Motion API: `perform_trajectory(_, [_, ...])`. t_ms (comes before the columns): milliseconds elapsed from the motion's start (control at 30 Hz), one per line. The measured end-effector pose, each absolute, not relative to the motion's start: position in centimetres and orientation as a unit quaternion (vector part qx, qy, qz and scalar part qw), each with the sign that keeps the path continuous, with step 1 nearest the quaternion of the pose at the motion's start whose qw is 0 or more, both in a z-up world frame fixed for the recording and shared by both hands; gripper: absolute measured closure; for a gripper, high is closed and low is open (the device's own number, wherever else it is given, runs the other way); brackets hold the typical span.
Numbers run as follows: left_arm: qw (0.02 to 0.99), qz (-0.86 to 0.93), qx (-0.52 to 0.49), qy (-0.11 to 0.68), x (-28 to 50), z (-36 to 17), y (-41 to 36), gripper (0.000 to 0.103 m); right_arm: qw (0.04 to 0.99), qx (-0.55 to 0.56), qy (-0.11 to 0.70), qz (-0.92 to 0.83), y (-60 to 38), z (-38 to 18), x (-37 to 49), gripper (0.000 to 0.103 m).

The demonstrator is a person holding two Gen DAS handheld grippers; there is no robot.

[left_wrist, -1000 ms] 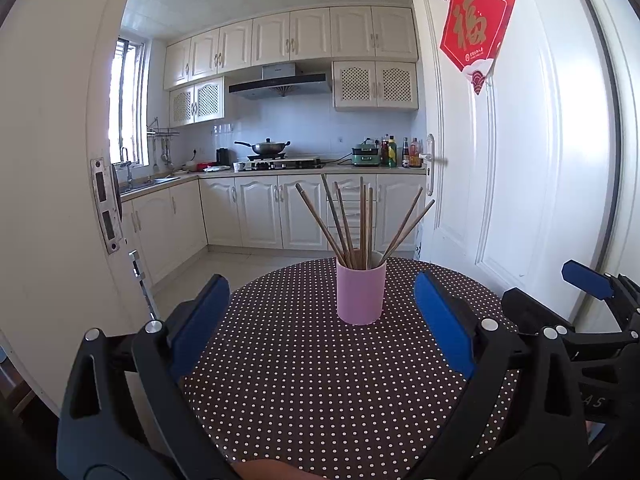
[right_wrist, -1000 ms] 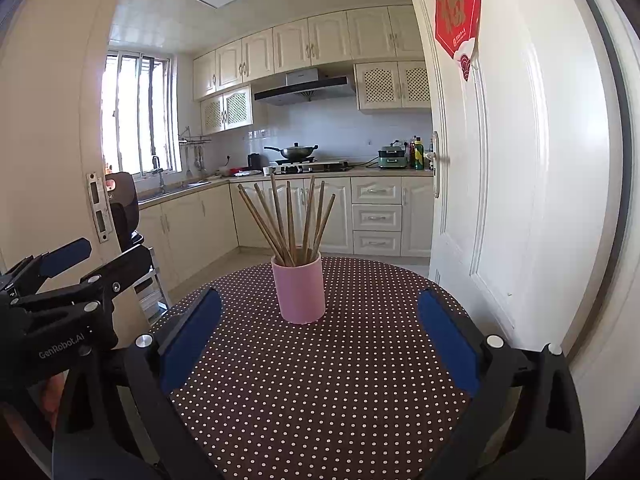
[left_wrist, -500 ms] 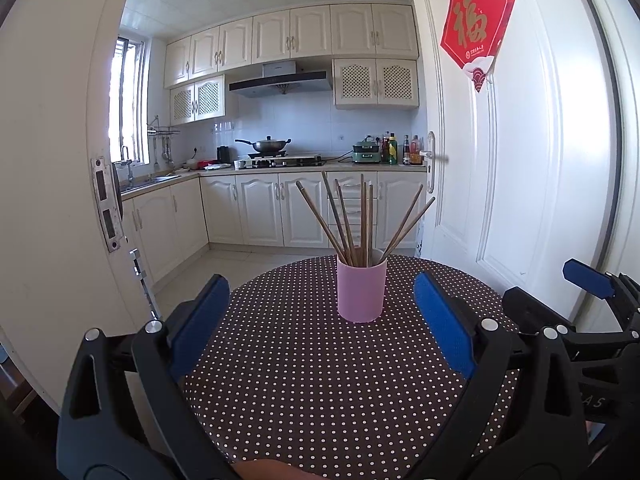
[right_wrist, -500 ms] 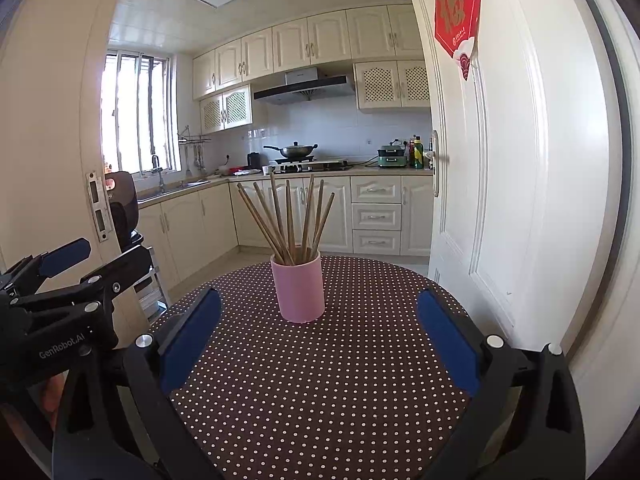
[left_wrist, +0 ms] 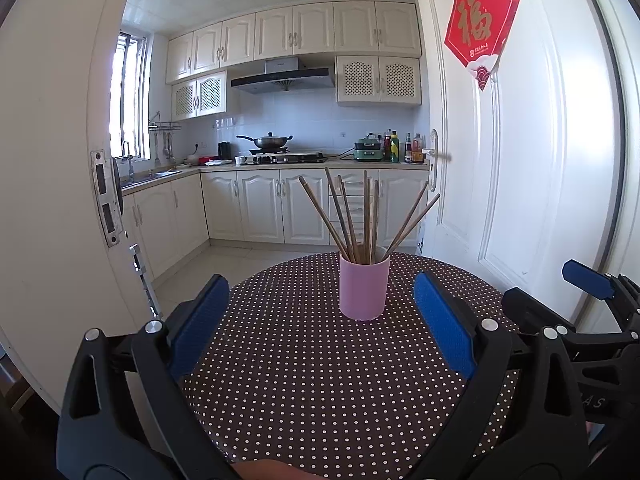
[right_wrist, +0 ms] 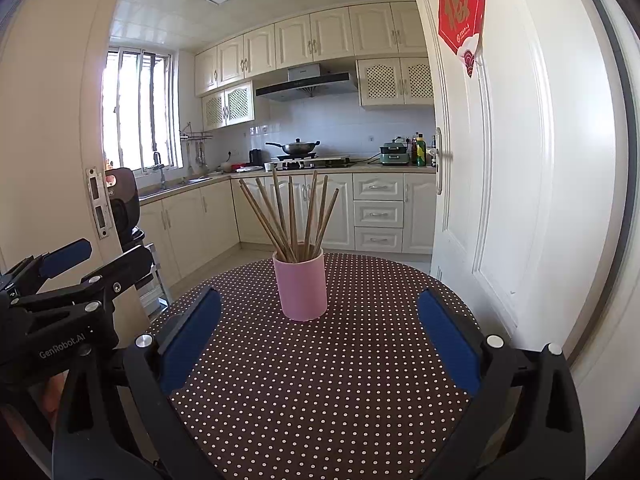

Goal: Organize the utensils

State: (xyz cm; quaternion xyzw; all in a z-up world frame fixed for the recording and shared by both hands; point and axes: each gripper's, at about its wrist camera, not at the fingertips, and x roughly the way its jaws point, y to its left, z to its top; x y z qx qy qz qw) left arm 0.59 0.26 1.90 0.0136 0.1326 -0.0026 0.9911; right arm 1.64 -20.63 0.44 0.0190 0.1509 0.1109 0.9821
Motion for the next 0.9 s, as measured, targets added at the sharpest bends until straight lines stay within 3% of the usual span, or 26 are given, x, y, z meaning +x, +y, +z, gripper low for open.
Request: perform_trajectory(900, [0.988, -0.014, -0.003, 0.152, 2.0, 1.4, 1.1, 0.011, 0.981, 0.011, 0.161, 0.107, -20.2, 0.4, 2.8, 0.008])
